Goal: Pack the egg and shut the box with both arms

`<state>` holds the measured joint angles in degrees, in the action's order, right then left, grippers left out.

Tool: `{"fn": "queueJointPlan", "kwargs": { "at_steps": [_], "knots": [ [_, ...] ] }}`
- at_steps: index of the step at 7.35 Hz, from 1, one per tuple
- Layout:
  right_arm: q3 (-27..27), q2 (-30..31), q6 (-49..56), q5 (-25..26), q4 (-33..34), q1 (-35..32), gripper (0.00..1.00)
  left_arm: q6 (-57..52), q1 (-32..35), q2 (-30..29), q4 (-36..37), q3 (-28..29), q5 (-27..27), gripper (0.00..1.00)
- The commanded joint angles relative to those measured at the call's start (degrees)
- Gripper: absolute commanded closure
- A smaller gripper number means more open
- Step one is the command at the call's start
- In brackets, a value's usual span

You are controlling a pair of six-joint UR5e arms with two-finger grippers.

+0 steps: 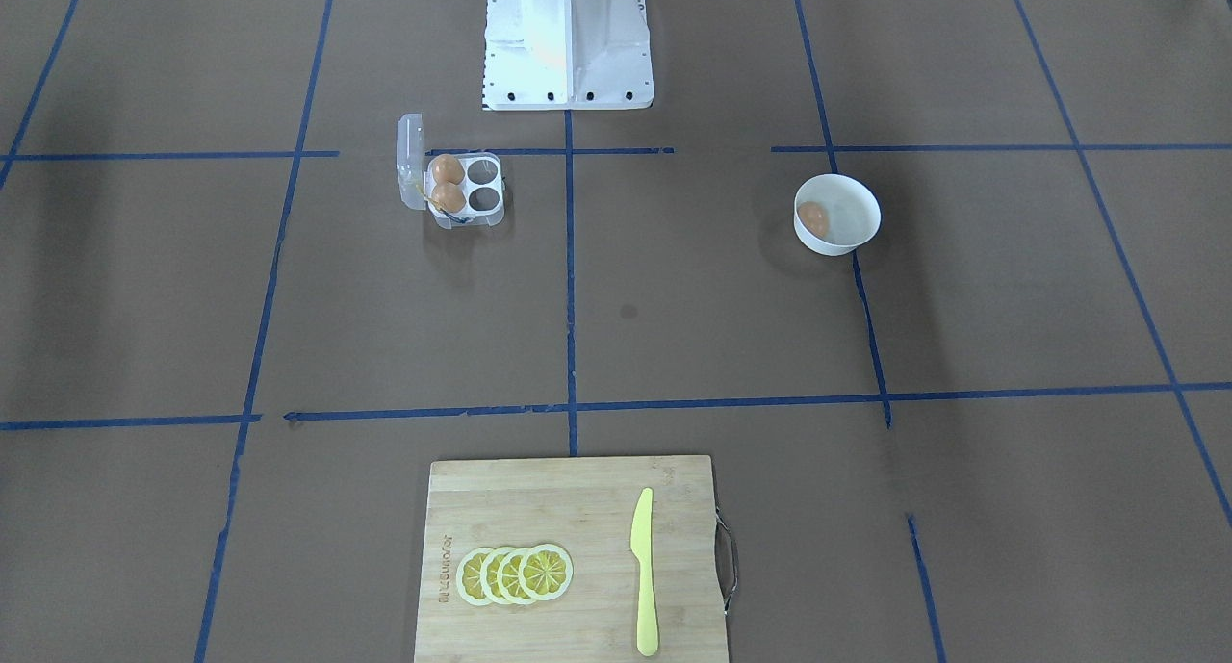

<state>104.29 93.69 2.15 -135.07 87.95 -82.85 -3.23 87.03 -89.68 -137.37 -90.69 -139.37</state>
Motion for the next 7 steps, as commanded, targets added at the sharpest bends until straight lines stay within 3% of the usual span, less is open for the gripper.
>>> {"fn": "queueJointPlan", "kwargs": {
  "at_steps": [1, 3, 4, 7],
  "knots": [
    [-1.54, 0.01, -0.12, -0.01, -3.49, -0.03, 0.0, 14.92, -7.19, 1.0, -3.43, -2.63, -0.56, 0.0],
    [-2.16, 0.01, -0.12, 0.07, -3.49, -0.03, 0.0, 35.55, -16.31, 5.2, -3.52, -12.53, 6.61, 0.01],
    [-2.16, 0.09, -0.12, 0.07, -3.49, -0.03, 0.0, 48.63, -23.93, 6.44, -3.52, -17.46, 13.53, 0.07],
    [-2.16, 0.09, -0.04, 0.07, -3.49, -0.03, 0.0, 71.74, -43.74, 6.8, -3.0, -20.93, 30.69, 0.17]
  ]
}}
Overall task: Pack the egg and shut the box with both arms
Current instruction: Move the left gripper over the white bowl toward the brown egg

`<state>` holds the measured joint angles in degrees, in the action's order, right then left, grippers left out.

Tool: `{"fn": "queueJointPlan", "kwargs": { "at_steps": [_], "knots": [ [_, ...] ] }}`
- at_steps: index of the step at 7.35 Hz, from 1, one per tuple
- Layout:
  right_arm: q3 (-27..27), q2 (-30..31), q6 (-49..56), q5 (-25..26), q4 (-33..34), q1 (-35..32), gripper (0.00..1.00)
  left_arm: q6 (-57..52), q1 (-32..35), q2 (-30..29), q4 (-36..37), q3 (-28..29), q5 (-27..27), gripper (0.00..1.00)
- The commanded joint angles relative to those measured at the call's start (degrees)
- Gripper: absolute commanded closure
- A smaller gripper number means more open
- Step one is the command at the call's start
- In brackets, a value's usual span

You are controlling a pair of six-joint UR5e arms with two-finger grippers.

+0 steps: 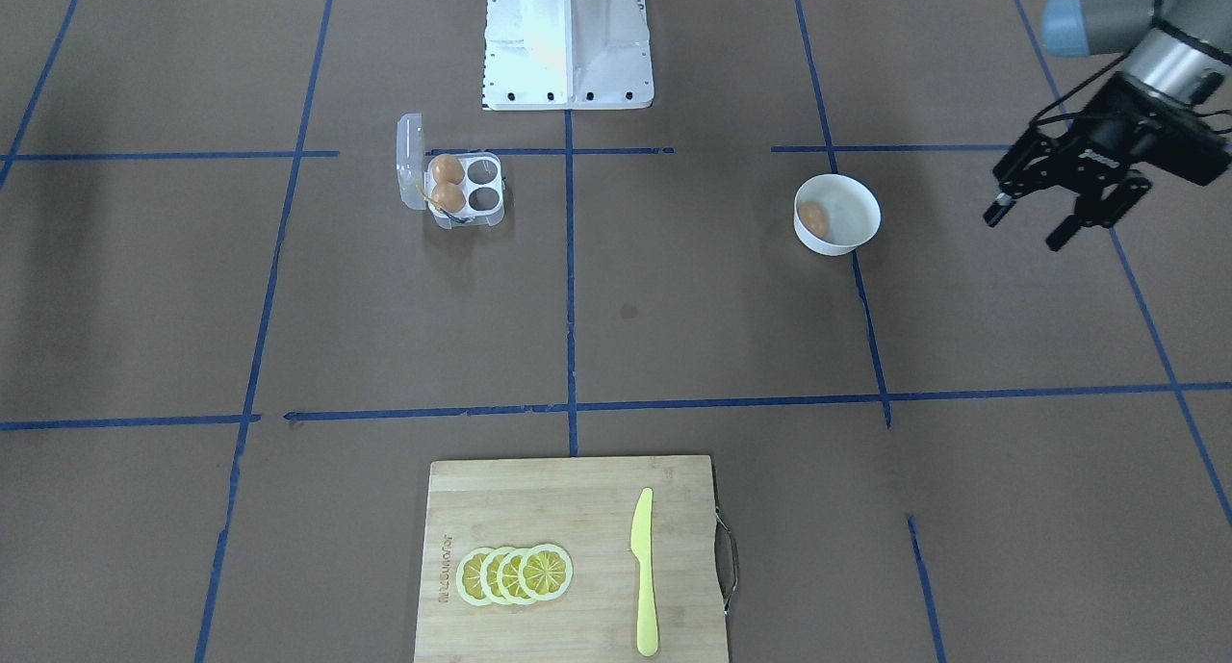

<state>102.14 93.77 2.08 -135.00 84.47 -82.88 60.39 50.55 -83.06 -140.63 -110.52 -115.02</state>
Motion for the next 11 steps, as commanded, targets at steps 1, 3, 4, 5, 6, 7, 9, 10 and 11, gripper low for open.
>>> {"fn": "queueJointPlan", "kwargs": {
  "at_steps": [1, 3, 4, 5, 6, 7, 9, 10, 11],
  "knots": [
    [-0.01, 0.1, -0.05, 0.0, 0.0, 0.0, 0.0, 11.04, -10.87, 0.18, 1.66, -1.27, 10.3, 0.17],
    [-0.01, 0.27, 0.03, 0.09, -0.18, 0.0, 0.0, 14.83, -16.6, -0.08, 9.56, -4.16, 15.24, 0.21],
    [-0.01, 0.36, 0.12, 0.09, -0.18, 0.0, 0.0, 17.02, -18.97, -0.43, 12.28, -4.17, 16.57, 0.24],
    [0.08, 0.53, 0.12, 0.09, -0.27, 0.0, 0.0, 17.74, -20.74, -1.22, 14.31, -4.17, 17.97, 0.25],
    [0.08, 0.62, 0.12, 0.09, -0.27, 0.0, 0.0, 17.92, -22.15, -1.49, 14.59, -3.74, 18.25, 0.25],
    [0.08, 0.62, 0.12, 0.09, -0.27, 0.0, 0.0, 17.92, -23.29, -2.27, 14.59, -3.39, 18.34, 0.25],
    [-0.01, 0.71, 0.12, 0.09, -0.27, 0.0, 0.0, 17.92, -25.23, -2.37, 14.59, -2.77, 18.78, 0.25],
    [-0.01, 0.71, 0.12, 0.09, -0.27, 0.0, 0.0, 17.92, -25.5, -2.45, 14.59, -2.16, 19.04, 0.26],
    [-0.01, 0.71, 0.21, 0.09, -0.27, 0.0, 0.0, 17.92, -25.5, -2.46, 14.59, -1.89, 19.13, 0.28]
  ]
}}
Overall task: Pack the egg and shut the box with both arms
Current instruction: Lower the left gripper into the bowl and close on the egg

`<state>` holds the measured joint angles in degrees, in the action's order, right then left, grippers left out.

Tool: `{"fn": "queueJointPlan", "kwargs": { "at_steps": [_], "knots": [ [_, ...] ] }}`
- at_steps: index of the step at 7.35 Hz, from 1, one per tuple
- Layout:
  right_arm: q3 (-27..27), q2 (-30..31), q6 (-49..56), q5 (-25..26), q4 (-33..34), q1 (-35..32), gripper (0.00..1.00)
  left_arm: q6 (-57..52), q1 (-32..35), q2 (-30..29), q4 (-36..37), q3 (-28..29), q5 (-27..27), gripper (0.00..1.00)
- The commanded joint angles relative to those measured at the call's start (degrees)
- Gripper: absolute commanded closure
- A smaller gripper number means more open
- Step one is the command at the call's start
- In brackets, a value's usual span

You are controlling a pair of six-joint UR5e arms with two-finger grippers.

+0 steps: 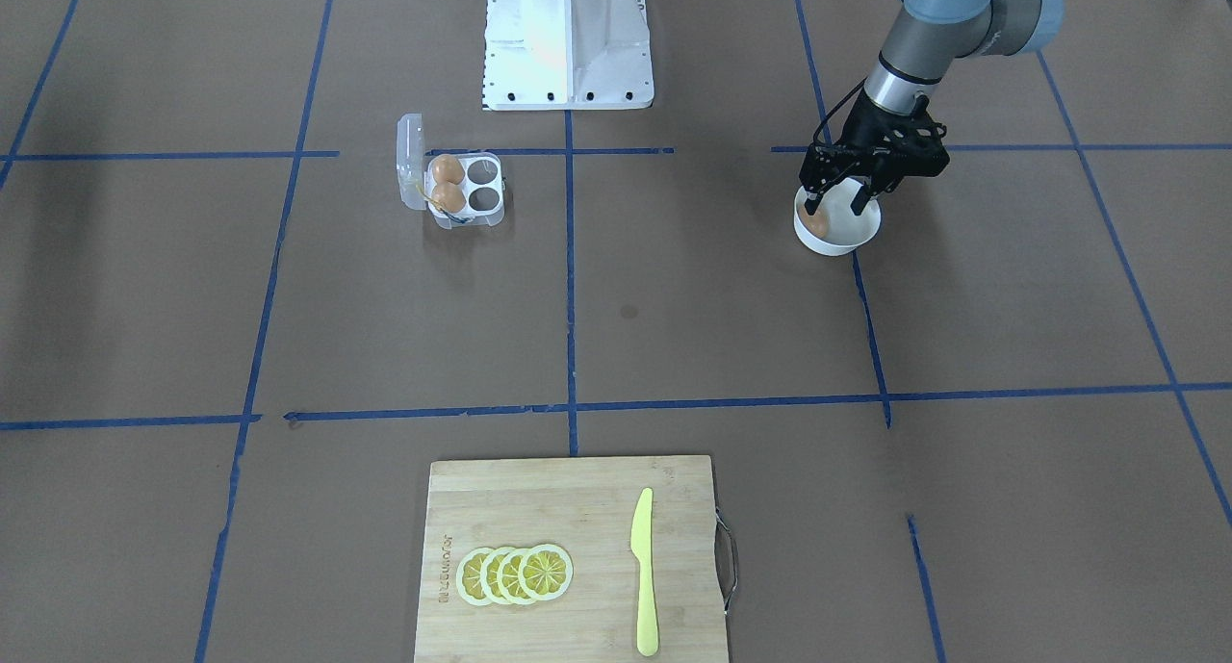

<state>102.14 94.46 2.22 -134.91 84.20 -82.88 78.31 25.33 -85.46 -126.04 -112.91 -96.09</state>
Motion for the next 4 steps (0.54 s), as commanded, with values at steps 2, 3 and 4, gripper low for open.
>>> {"fn": "queueJointPlan", "kwargs": {
  "at_steps": [2, 3, 4],
  "knots": [
    [-0.1, 0.11, 0.07, 0.09, 0.0, 0.0, 0.0, -0.17, -0.28, -1.54, 0.01, 1.28, 0.11, 0.28],
    [-0.1, 0.11, 0.07, 0.09, 0.0, 0.0, 0.0, -0.43, -0.28, -2.07, 0.01, 1.37, 0.03, 0.28],
    [-0.19, 0.11, 0.07, 0.09, -0.09, 0.0, 0.0, -0.52, -0.28, -1.99, 0.01, 1.46, 0.03, 0.28]
  ]
}}
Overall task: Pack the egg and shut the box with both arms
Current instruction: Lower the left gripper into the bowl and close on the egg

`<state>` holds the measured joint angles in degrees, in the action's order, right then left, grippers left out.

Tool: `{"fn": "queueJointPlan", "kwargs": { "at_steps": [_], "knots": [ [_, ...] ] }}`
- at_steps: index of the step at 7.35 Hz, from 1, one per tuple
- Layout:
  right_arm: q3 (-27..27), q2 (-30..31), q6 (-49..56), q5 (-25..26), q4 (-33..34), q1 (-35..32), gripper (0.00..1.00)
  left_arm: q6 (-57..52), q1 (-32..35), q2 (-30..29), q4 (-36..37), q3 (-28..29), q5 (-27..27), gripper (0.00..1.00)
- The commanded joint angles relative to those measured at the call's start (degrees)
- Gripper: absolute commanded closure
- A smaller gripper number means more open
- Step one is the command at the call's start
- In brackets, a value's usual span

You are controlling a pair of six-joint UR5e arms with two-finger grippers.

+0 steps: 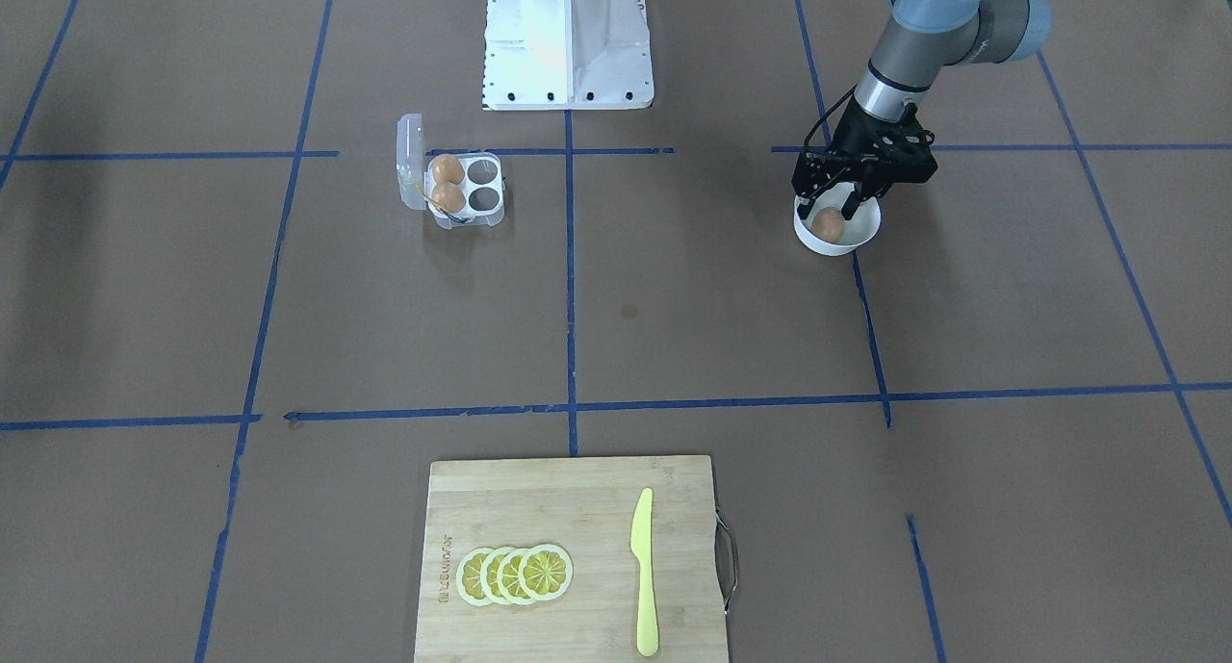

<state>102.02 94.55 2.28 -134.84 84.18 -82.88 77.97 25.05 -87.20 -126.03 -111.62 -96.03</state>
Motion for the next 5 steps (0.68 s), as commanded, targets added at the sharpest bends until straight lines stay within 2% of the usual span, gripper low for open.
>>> {"fn": "queueJointPlan", "kwargs": {
  "at_steps": [1, 5],
  "knots": [
    [-0.07, 0.02, 0.0, 0.1, 0.02, 0.0, 0.0, -0.27, 0.0, -0.26, 0.0, 0.35, 0.05, 0.27],
    [0.02, 0.02, 0.0, 0.1, -0.07, 0.0, 0.0, -0.62, 0.0, -0.52, -0.09, 1.67, 0.05, 0.27]
  ]
}}
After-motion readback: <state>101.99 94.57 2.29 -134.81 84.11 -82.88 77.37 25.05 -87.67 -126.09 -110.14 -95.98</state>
